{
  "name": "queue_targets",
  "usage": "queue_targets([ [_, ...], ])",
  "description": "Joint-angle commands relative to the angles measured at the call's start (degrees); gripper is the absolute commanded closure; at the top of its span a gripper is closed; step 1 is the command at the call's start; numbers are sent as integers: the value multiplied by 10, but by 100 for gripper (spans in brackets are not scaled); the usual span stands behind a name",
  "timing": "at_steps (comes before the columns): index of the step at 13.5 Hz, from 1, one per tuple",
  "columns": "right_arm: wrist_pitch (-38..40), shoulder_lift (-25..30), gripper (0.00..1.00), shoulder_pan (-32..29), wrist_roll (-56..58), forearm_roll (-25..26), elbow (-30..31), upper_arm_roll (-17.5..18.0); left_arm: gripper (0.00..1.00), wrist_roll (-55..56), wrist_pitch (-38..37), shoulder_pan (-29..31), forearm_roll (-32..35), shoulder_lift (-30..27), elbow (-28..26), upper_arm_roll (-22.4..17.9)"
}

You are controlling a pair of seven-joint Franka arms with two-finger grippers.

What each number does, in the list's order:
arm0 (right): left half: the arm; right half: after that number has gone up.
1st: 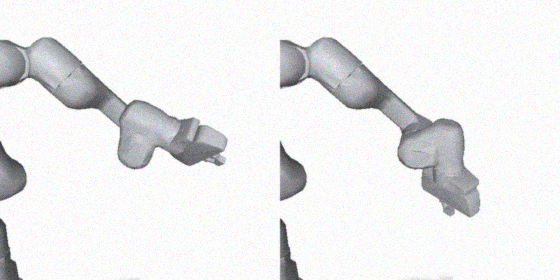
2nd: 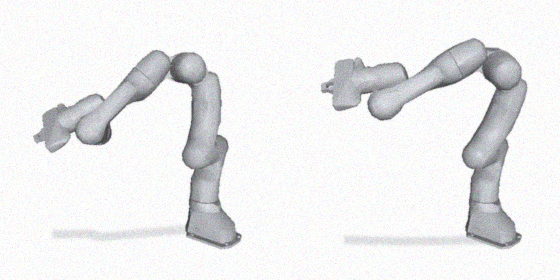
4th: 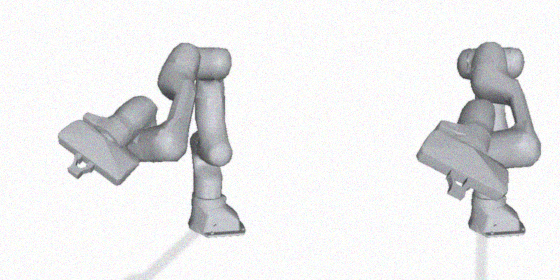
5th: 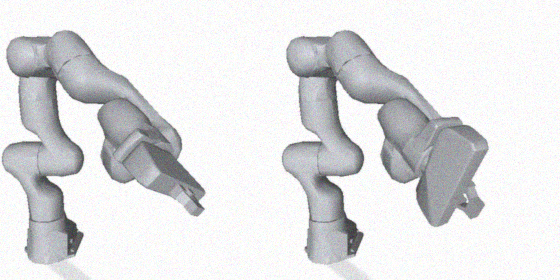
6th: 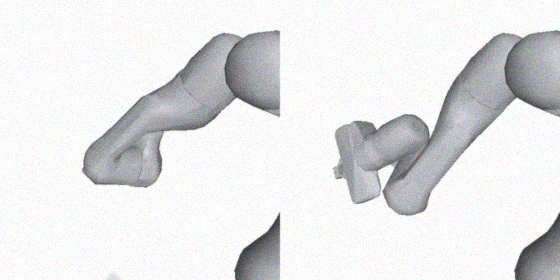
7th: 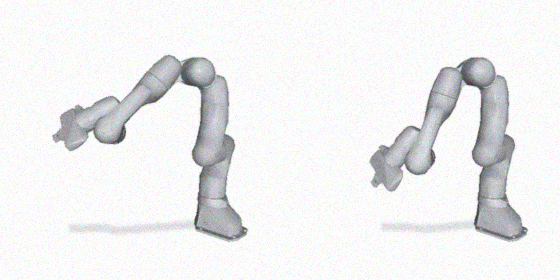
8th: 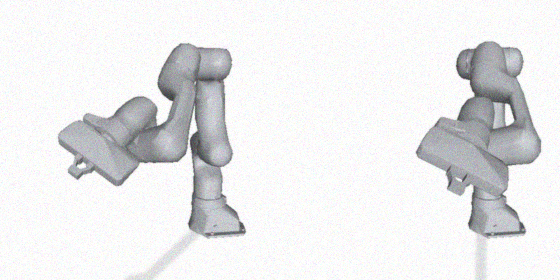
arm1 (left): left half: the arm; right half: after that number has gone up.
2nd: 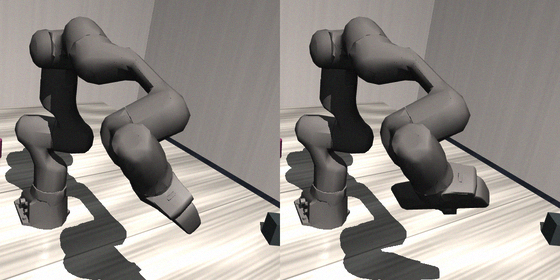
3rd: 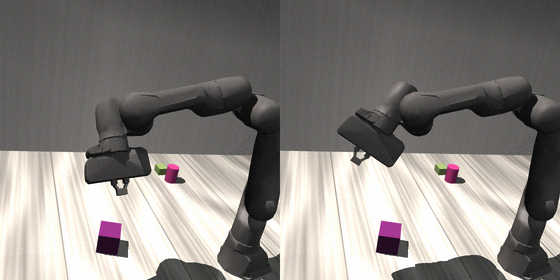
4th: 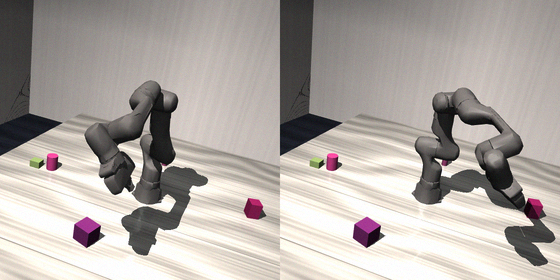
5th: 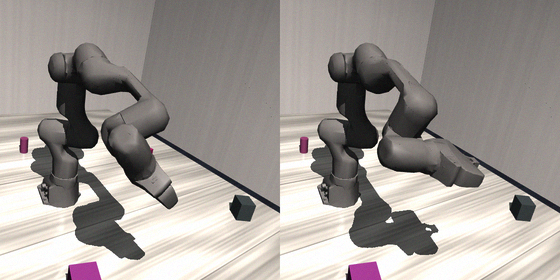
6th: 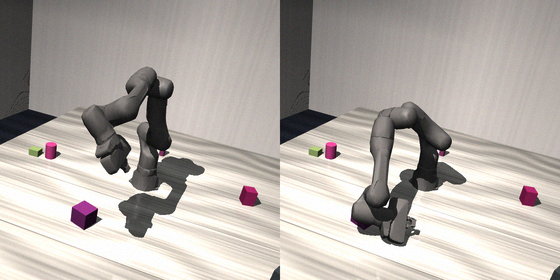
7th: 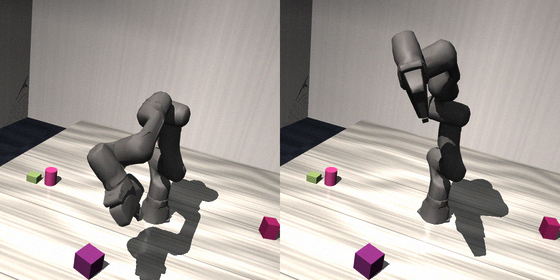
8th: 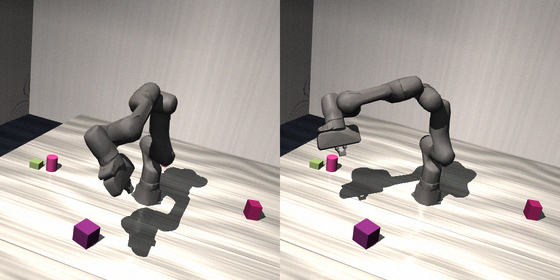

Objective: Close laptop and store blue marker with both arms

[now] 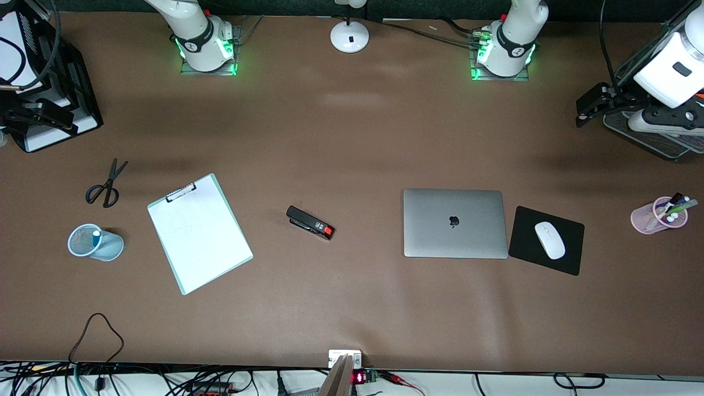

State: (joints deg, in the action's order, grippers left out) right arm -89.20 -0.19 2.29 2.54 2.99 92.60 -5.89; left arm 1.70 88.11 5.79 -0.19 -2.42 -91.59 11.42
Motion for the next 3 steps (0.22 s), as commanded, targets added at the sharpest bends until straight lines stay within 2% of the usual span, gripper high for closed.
queue_targets([
  [1,10,10,0,0,-9,-6,1,3,0,-6,-3,2,6,-10,-3,4],
  [3,10,9,0,0,-10,-7,1,4,0,-6,-3,3,6,-9,0,3],
])
